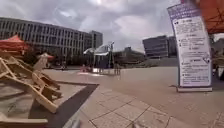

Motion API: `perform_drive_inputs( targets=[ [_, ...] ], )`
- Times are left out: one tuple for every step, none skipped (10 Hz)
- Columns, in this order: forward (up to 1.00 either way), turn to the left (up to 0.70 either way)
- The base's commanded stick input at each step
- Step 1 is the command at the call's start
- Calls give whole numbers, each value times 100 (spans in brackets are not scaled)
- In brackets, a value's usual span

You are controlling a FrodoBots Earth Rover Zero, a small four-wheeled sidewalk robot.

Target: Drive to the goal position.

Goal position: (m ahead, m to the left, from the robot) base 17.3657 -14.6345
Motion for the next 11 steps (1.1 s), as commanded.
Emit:
perform_drive_inputs(
  targets=[
    [85,-19],
    [85,-2],
    [85,-2],
    [85,-2],
    [85,-2],
    [85,-2],
    [85,-2],
    [85,-2],
    [85,-2],
    [85,-2],
    [85,-2]
  ],
)
